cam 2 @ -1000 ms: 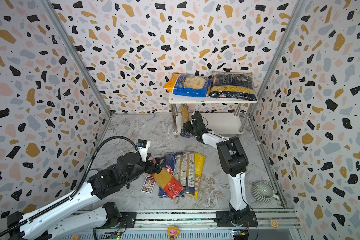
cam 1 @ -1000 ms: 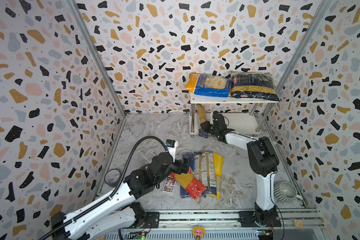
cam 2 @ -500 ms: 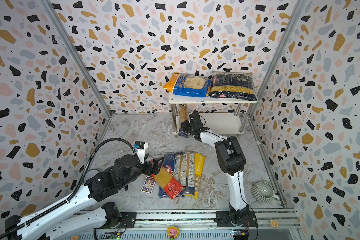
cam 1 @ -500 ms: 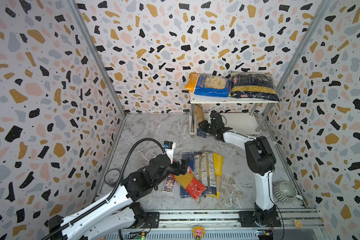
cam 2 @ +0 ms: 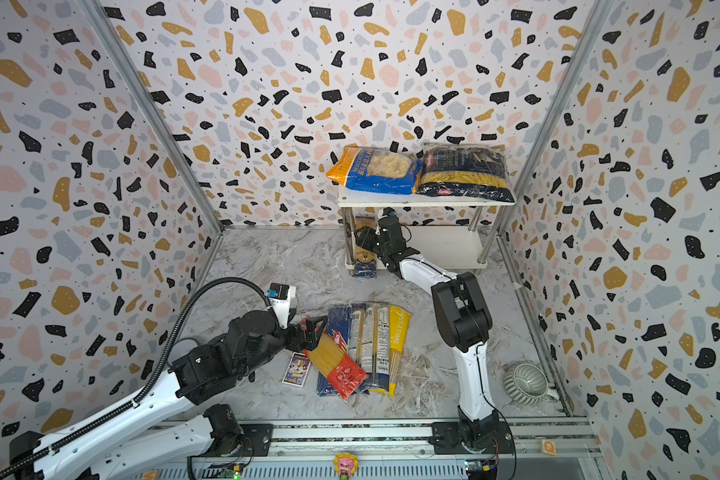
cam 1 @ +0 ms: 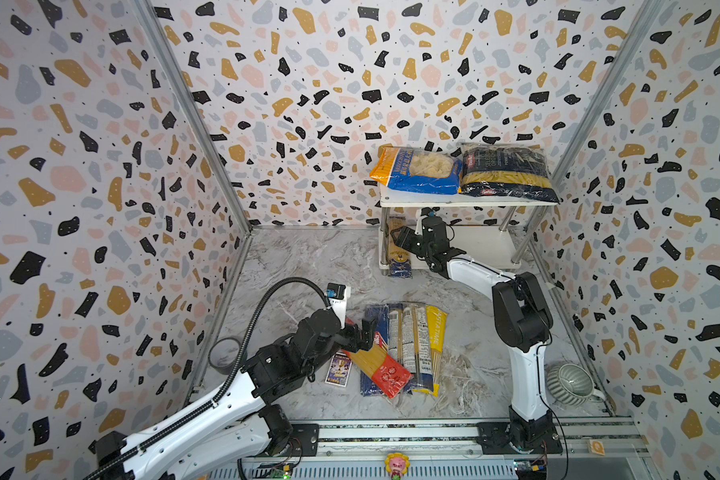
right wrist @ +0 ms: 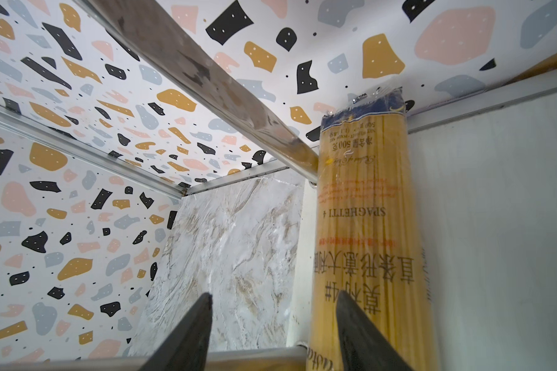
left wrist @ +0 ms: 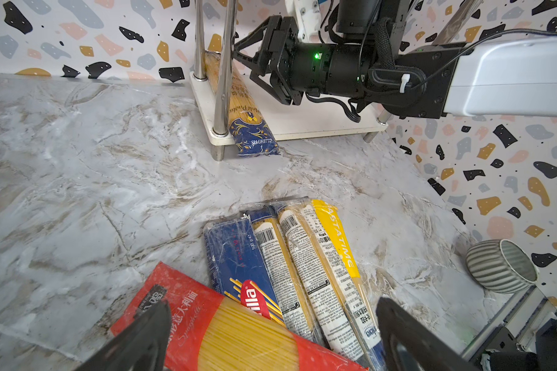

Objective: Place and organize the pasta boxes and bags onto the shelf
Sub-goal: 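Lower the upright spaghetti pack onto the lower shelf with the right gripper, then release the pack and reach the right gripper down to the red-topped spaghetti pack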

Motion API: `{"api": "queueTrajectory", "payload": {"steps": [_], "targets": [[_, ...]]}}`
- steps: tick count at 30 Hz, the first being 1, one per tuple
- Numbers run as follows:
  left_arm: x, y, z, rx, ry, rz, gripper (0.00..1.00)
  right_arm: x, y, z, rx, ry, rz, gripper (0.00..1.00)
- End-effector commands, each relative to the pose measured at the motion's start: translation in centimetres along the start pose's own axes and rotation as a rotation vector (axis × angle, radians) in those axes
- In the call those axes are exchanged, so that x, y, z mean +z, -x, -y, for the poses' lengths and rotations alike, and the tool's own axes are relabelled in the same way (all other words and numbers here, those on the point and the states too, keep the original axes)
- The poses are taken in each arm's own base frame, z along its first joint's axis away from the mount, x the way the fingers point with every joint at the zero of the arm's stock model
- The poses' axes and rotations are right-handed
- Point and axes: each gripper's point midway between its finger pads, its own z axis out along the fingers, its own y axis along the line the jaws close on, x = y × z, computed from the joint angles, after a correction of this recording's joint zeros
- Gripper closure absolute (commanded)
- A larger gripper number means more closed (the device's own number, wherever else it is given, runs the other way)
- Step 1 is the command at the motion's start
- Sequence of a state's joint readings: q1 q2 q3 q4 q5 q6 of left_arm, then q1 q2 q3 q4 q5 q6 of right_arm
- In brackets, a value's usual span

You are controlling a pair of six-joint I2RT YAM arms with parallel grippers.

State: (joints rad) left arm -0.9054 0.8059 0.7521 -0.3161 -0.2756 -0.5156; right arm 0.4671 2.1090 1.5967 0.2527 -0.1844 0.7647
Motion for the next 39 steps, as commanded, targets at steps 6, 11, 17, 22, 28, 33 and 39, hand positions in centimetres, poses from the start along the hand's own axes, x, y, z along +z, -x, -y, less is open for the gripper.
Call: {"api": "queueTrajectory", "payload": {"steps": [6, 11, 17, 22, 28, 33, 39], "targets": [[-0.4, 0.1, -0.4, -0.031, -0.004, 0.044, 0.0, -5.7, 1.5, -2.6, -0.046, -0.003, 0.011, 0.38], [0.7, -1.9, -0.3, -0.031, -0.016, -0.025, 0.01, -8.9, -1.1, -2.9, -0.075, 0.006, -0.049, 0.35], [1.1, -3.6, -0.4, -0.046, -0.016, -0.08, 0.01, -13.6, -7.4, -4.0, -0.19, -0.012, -0.157, 0.28], [0.2, -3.0, -0.4, -0.069, -0.026, -0.062, 0.01, -17.1, -12.7, -5.3, -0.317, -0.043, -0.255, 0.27], [-2.1, -2.2, -1.0, -0.085, -0.032, -0.022, 0.01, -20.9, -17.9, -6.4, -0.357, -0.009, -0.324, 0.27], [-4.3, -0.8, -0.8, -0.055, -0.046, -0.012, 0.01, -23.2, -20.7, -6.5, -0.359, -0.005, -0.347, 0.27], [-6.3, 1.0, -0.3, 0.02, -0.055, -0.028, 0.0, -24.9, -24.6, -7.1, -0.406, 0.013, -0.392, 0.25]]}}
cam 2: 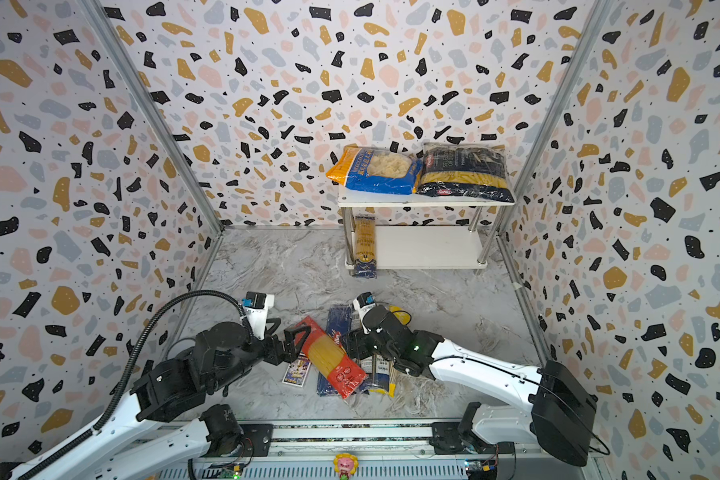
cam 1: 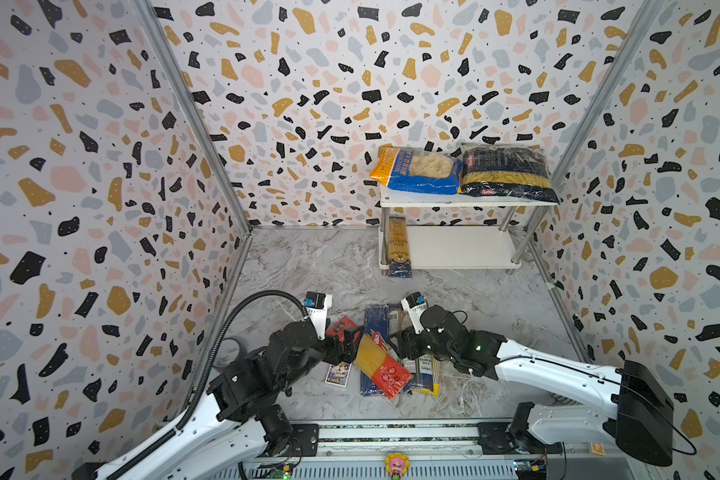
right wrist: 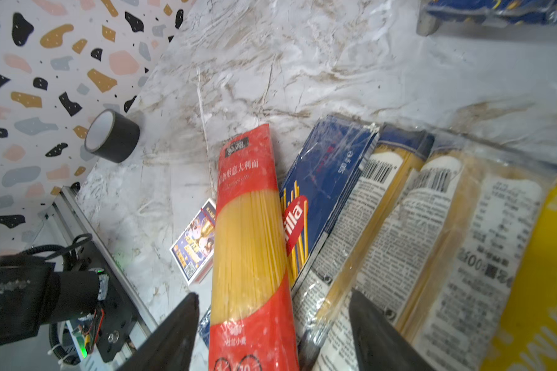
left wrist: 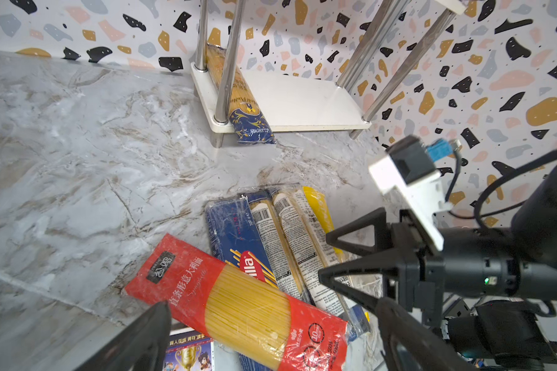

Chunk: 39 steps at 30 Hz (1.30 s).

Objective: Place and organize the pasta boxes and bags onto the shelf
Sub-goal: 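Release the pack and reach the right gripper down to the red-topped spaghetti pack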

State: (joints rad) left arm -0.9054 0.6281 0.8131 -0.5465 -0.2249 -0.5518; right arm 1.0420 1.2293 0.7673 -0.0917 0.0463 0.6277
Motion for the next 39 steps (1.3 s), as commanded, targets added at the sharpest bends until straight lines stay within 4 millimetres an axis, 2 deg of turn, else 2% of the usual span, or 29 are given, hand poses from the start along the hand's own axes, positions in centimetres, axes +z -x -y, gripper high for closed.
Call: {"api": "queueTrajectory", "payload": {"steps": [1, 6, 9, 14, 21, 24, 30, 37, 39], "targets": [[-1.5, 1.1, 0.5, 0.073, -0.006, -0.011, 0.01, -0.3, -1.1, -0.4, -0.014, -0.038, 0.001, 0.23], [-2.9, 3.2, 0.6, 0.139, 0.033, -0.016, 0.0, 0.9, -3.9, -2.2, -0.089, -0.044, -0.06, 0.21], [-3.8, 4.3, 0.7, 0.17, 0.052, -0.013, 0.0, 1.6, -4.8, -2.8, -0.147, -0.073, -0.079, 0.2], [-4.2, 5.8, 0.9, 0.229, 0.083, -0.019, 0.0, 2.5, -5.1, -2.6, -0.216, -0.117, -0.089, 0.19], [-3.7, 7.1, 0.9, 0.291, 0.138, -0.031, 0.0, 3.9, -4.6, -3.2, -0.309, -0.127, -0.107, 0.14], [-3.4, 7.4, 1.1, 0.308, 0.139, -0.03, 0.0, 4.9, -5.2, -3.5, -0.344, -0.122, -0.144, 0.11], [-2.8, 6.8, 1.7, 0.349, 0.107, -0.068, 0.01, 7.0, -6.9, -3.1, -0.374, -0.136, -0.215, 0.11], [-2.7, 6.6, 1.4, 0.374, 0.123, -0.078, 0.01, 8.8, -8.6, -2.0, -0.408, -0.189, -0.286, 0.11], [-2.7, 6.6, 1.3, 0.378, 0.127, -0.08, 0.0, 9.2, -9.0, -1.5, -0.422, -0.216, -0.308, 0.14]]}}
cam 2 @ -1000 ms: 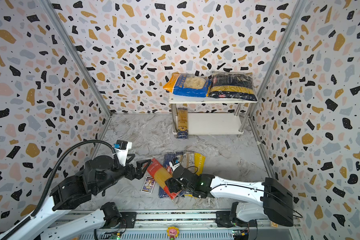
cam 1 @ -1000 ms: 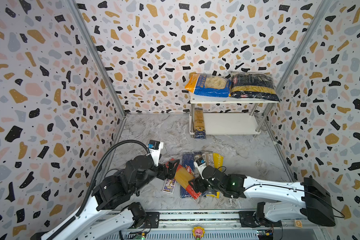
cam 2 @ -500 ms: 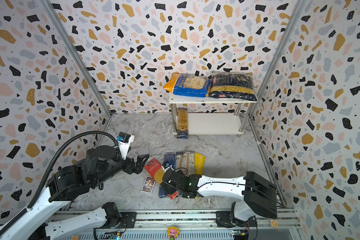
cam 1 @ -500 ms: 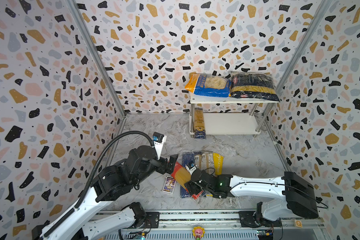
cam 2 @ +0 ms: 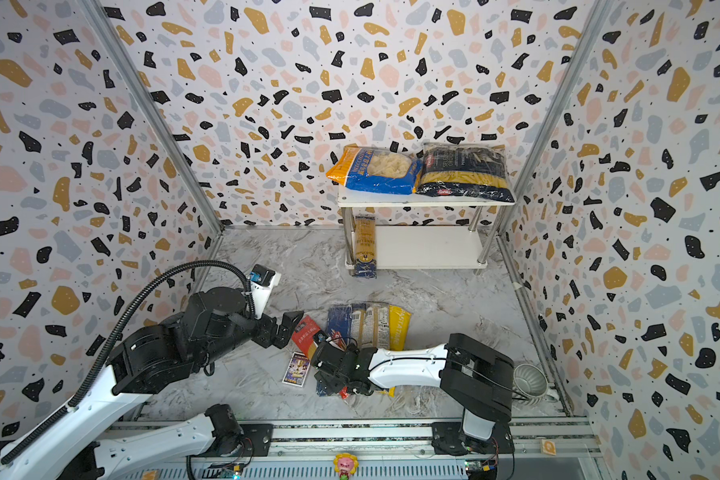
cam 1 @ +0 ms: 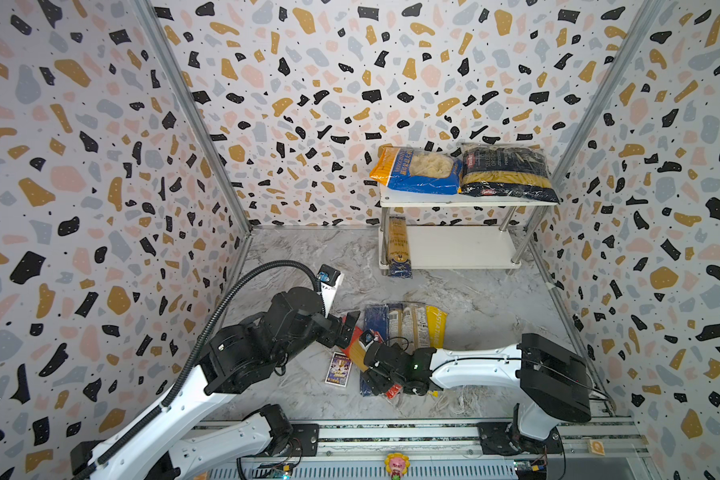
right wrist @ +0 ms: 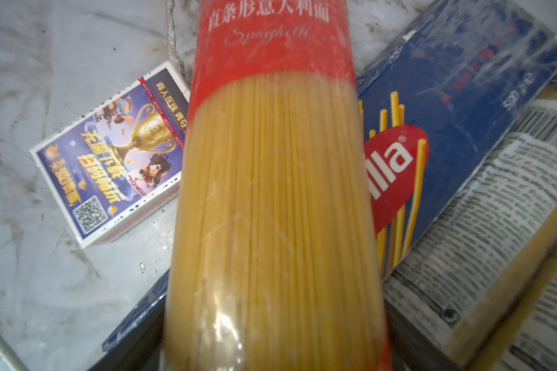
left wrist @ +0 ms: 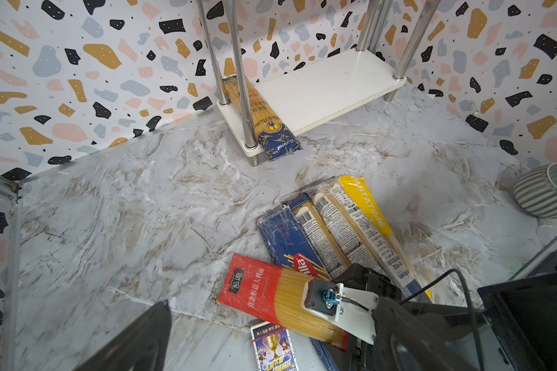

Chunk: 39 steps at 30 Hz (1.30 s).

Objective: Place and organize the pasta boxes and bags onto the shelf
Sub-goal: 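Release the pack and reach the right gripper down to the red-topped spaghetti pack, then close the right gripper on the red-and-yellow spaghetti pack, then lift the red spaghetti pack upright and set it beside the first pack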

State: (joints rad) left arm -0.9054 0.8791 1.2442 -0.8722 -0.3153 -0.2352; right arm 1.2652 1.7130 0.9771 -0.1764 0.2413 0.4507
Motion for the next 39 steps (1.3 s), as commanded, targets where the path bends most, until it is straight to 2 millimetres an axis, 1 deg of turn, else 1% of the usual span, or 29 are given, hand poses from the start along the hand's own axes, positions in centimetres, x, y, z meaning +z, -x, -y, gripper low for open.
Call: {"api": "queueTrajectory", "payload": {"steps": [1, 2, 4, 8, 9, 12, 14, 18, 22, 27, 29, 35, 39], "targets": [[-0.7, 0.8, -0.1, 0.024, 0.001, 0.02, 0.0, 0.7, -0.4, 0.2, -0.034, -0.034, -0.047, 0.15], [-0.7, 0.8, -0.2, 0.026, 0.004, 0.021, 0.01, 0.8, -0.5, 0.4, -0.038, -0.045, -0.058, 0.17], [-0.7, 0.7, -0.2, 0.028, 0.008, 0.02, 0.01, 0.9, -0.6, 0.4, -0.045, -0.049, -0.064, 0.25], [-0.6, 0.5, -0.3, 0.03, 0.013, 0.022, 0.0, 0.5, -0.4, 0.7, -0.029, -0.034, -0.055, 0.5], [-0.6, 0.4, -0.4, 0.03, 0.017, 0.021, 0.0, 0.4, -0.2, 0.8, -0.02, -0.026, -0.048, 0.53], [-0.5, 0.2, -0.6, 0.027, 0.023, 0.023, 0.01, -0.4, 0.5, 1.0, 0.016, 0.027, -0.018, 0.58], [-0.4, 0.0, -0.6, 0.025, 0.025, 0.022, 0.01, -1.2, 1.4, 1.0, 0.049, 0.086, 0.019, 0.61], [-0.2, -0.2, -0.6, 0.018, 0.028, 0.021, 0.0, -3.4, 3.3, 1.3, 0.115, 0.206, 0.112, 0.62], [0.0, -0.2, -0.6, 0.012, 0.03, 0.024, 0.01, -5.8, 4.9, 2.5, 0.178, 0.294, 0.2, 0.65], [0.2, 0.2, -0.5, -0.005, 0.03, 0.051, 0.01, -8.3, 6.0, 5.2, 0.223, 0.282, 0.279, 0.65], [0.6, 0.4, -0.2, -0.024, 0.016, 0.071, 0.01, -9.2, 6.3, 7.0, 0.248, 0.249, 0.309, 0.66], [3.3, -0.1, 1.6, -0.041, -0.036, 0.049, 0.01, -12.0, 6.4, 12.9, 0.354, 0.155, 0.4, 0.67], [5.0, 0.1, 3.0, -0.043, -0.08, 0.035, 0.01, -13.9, 6.6, 16.3, 0.414, 0.094, 0.459, 0.67]]}}
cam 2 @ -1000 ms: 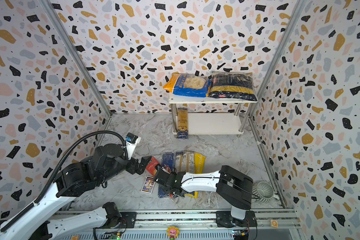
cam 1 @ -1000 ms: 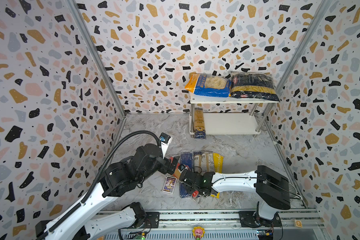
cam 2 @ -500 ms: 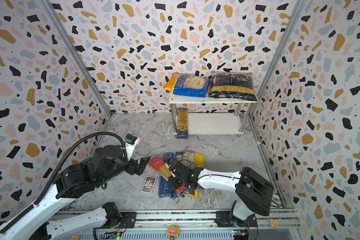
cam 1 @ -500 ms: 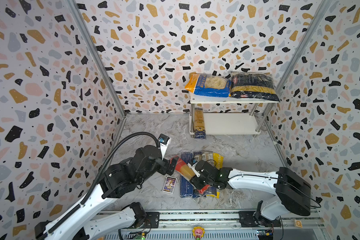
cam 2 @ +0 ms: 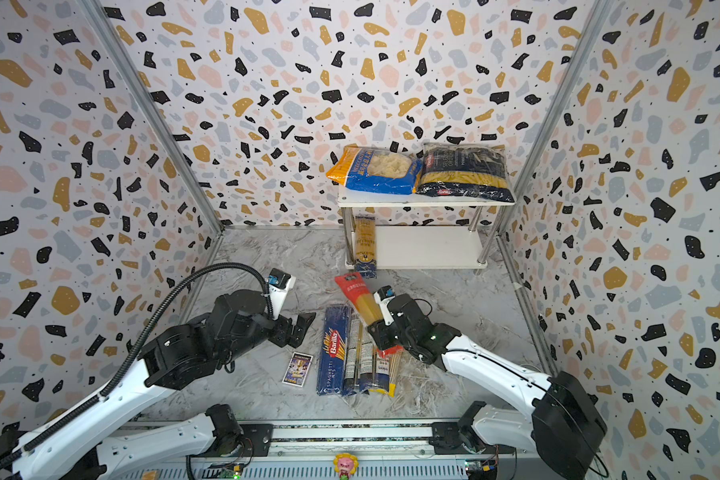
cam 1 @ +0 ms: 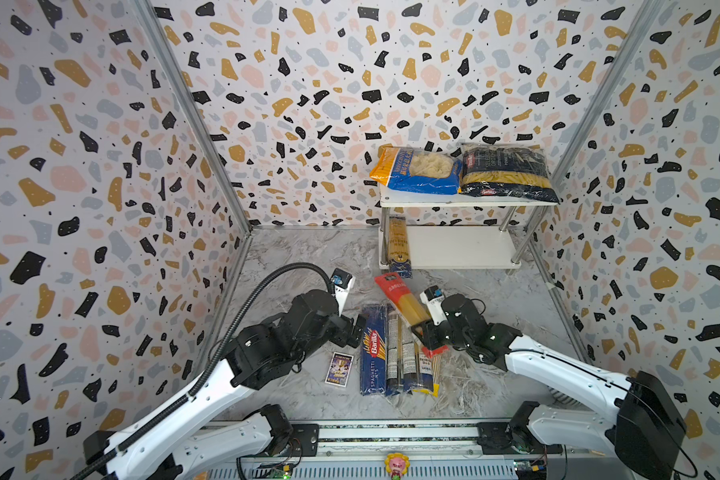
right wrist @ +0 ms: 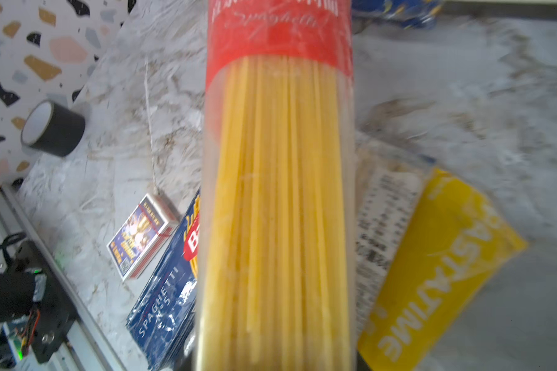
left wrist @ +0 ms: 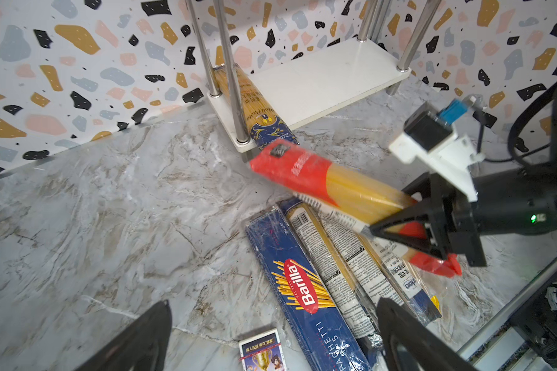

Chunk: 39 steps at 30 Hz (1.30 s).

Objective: Place and organize the pasta boxes and bags onto the shelf
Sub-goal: 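Lift the red spaghetti pack upright and set it beside the first pack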

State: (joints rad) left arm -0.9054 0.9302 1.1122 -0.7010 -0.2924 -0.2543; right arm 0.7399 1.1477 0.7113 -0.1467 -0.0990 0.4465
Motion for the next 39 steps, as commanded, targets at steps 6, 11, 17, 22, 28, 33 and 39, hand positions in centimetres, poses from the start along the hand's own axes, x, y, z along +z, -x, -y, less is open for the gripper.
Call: {"api": "queueTrajectory", "payload": {"steps": [6, 11, 17, 22, 28, 33, 39], "targets": [[2.6, 2.5, 3.4, -0.021, -0.123, 0.047, 0.01, -4.0, 7.0, 4.6, 0.106, -0.087, 0.252, 0.67], [4.5, 2.8, 5.1, -0.012, -0.178, 0.028, 0.01, -4.5, 8.7, 7.6, 0.17, -0.12, 0.311, 0.67], [6.3, 3.5, 6.8, 0.013, -0.224, 0.015, 0.01, -4.2, 12.0, 10.4, 0.212, -0.157, 0.362, 0.67], [7.0, 4.4, 7.5, 0.041, -0.239, 0.019, 0.01, -2.7, 15.3, 12.3, 0.23, -0.172, 0.387, 0.67], [7.5, 4.3, 7.6, 0.058, -0.238, 0.017, 0.0, -1.2, 20.1, 13.7, 0.224, -0.192, 0.431, 0.67], [7.6, 3.8, 7.4, 0.064, -0.23, 0.014, 0.0, 1.3, 22.7, 15.0, 0.243, -0.191, 0.452, 0.67], [7.4, 3.2, 6.9, 0.077, -0.215, 0.015, 0.0, 6.2, 24.2, 16.2, 0.311, -0.129, 0.455, 0.67]]}}
